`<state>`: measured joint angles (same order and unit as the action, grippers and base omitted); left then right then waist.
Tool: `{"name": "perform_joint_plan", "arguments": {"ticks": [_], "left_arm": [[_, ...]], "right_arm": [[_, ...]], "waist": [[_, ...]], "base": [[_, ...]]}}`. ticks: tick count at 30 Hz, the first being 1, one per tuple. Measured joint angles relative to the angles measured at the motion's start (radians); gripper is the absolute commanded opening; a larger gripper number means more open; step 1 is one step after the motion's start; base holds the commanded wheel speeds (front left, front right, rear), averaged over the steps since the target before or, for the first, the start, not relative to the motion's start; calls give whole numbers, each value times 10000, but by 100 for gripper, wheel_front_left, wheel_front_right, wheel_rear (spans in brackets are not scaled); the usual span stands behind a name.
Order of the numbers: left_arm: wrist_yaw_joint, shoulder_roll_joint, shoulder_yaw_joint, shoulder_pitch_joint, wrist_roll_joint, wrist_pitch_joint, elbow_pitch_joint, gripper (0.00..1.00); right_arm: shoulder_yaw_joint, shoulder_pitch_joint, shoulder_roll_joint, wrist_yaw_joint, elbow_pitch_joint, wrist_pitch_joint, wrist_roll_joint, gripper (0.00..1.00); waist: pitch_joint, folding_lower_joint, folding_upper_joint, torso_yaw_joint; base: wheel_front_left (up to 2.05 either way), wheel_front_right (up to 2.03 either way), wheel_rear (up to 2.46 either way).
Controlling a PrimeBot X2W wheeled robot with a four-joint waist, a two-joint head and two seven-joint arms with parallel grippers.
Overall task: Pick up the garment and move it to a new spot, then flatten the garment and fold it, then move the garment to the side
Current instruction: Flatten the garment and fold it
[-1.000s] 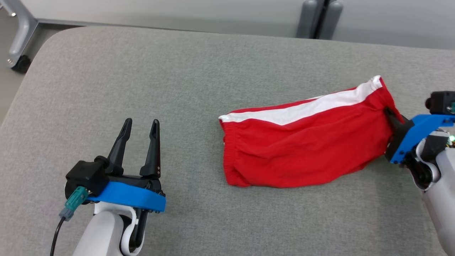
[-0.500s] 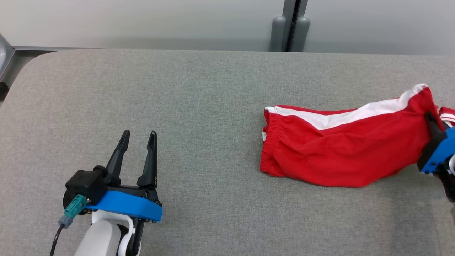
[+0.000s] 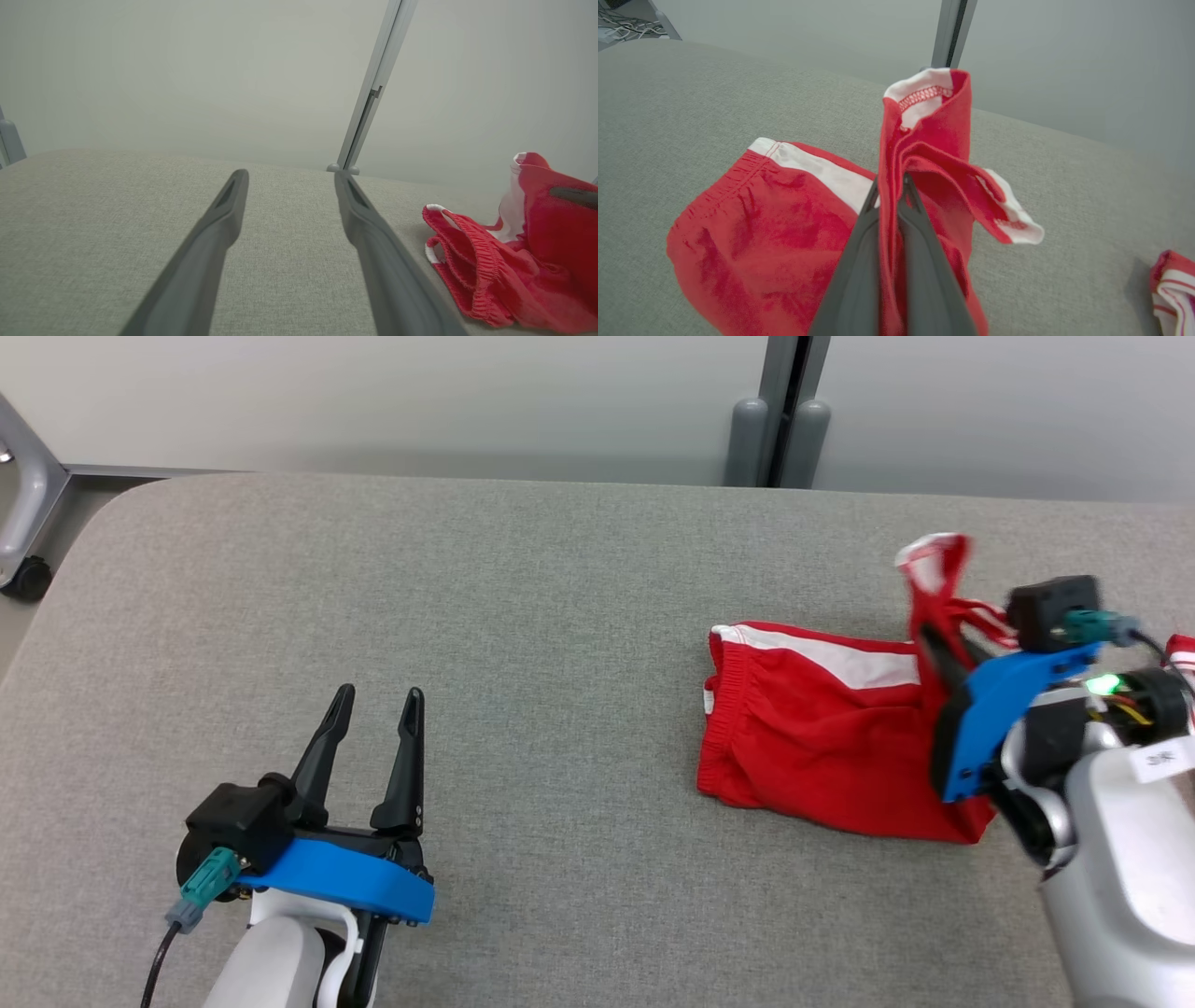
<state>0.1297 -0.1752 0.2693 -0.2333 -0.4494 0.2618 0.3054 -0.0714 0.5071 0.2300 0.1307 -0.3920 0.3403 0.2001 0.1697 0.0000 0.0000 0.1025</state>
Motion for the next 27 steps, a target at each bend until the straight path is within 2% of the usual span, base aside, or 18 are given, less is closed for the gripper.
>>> {"name": "perform_joint_plan", "arguments": {"ticks": [6,12,17,18,19,20,23,27], "left_arm": [[0,4,94,-146,-86,0,-6,100],[0,52,211,-187,-155,0,25,100],[0,61,222,-207,-173,0,42,100],[0,65,226,-207,-174,0,46,100],[0,69,226,-207,-182,0,54,100],[0,71,224,-207,-188,0,61,100],[0,63,199,-208,-219,0,81,100],[0,17,77,-174,-219,0,100,100]], "right_arm": [[-1407,298,-299,0,140,570,232,0],[-2497,800,-723,0,-692,677,566,0],[-2913,926,-930,0,-1315,577,840,0],[-2930,960,-934,0,-1429,545,859,9],[-2934,987,-938,0,-1524,543,897,36],[-2922,992,-953,0,-1605,529,945,100],[-2888,990,-1030,0,-1632,353,1304,100],[-2955,942,-1218,0,-980,305,2481,100]], "waist": [[62,0,0,230],[163,1,0,572],[210,0,0,762],[210,1,0,786],[203,0,0,806],[190,0,0,817],[133,1,0,803],[-12,0,0,712]], "base": [[0,0,0],[0,0,0],[0,0,0],[0,0,0],[0,0,0],[0,0,0],[0,0,0],[0,0,0]]}}
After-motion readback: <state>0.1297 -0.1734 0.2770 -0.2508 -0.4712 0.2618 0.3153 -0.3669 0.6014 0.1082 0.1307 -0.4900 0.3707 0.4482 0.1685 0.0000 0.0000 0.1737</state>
